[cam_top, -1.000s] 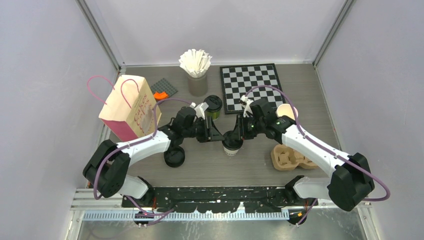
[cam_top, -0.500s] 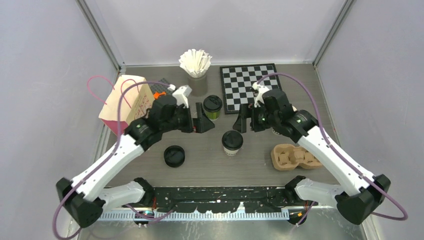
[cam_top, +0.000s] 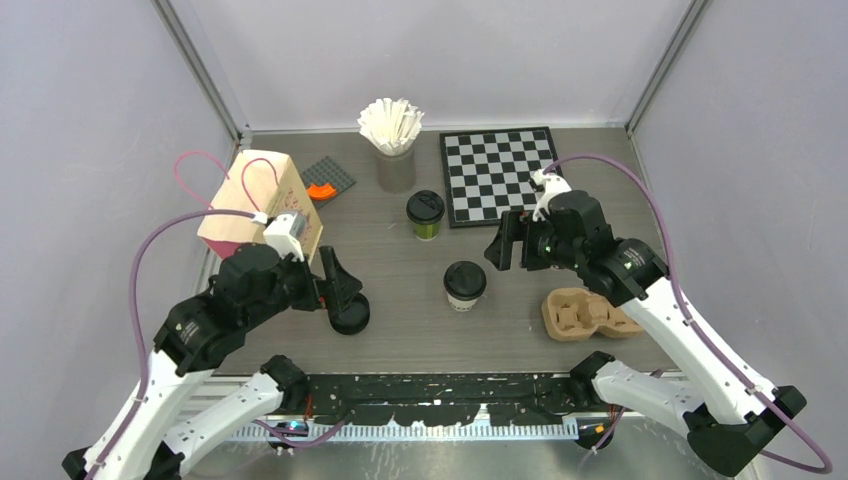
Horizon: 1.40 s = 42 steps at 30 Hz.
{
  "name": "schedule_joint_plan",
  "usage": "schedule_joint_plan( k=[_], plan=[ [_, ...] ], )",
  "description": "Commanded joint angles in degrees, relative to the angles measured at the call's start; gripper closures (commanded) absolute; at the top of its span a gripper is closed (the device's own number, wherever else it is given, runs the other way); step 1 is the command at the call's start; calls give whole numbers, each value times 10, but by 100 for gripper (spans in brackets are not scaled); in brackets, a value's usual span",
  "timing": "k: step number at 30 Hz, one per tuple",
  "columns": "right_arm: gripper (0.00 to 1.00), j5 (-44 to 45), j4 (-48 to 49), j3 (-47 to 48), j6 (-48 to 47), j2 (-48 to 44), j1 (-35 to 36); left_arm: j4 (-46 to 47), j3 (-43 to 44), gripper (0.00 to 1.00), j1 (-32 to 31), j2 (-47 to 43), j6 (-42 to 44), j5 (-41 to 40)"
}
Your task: Pack the takeout coffee
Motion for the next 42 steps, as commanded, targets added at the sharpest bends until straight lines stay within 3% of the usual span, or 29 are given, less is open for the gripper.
schedule_joint_plan(
  k=[1, 9, 20, 25, 28, 34, 42],
  plan=[
    [10, -21, 52, -23, -20, 2, 18, -50, -5, 0, 0, -20, 13, -18],
    [11, 66, 106, 2, -69, 76, 53, -9, -20, 1, 0, -34, 41, -16],
    [4, 57, 145, 42, -160, 119, 61, 43, 82, 2, 0, 48, 34, -89],
    [1, 42, 162, 17, -188, 101, 86, -84, 206, 2, 0, 151, -10, -165],
    [1, 61, 177, -3, -197, 88, 112, -139, 226, 2, 0, 163, -41, -169],
    [1, 94, 167, -37, -236, 110, 144, -123, 187, 2, 0, 132, -58, -158],
    [1, 114, 166, -50, -249, 162, 167, -134, 228, 2, 0, 164, -32, -121]
  ],
)
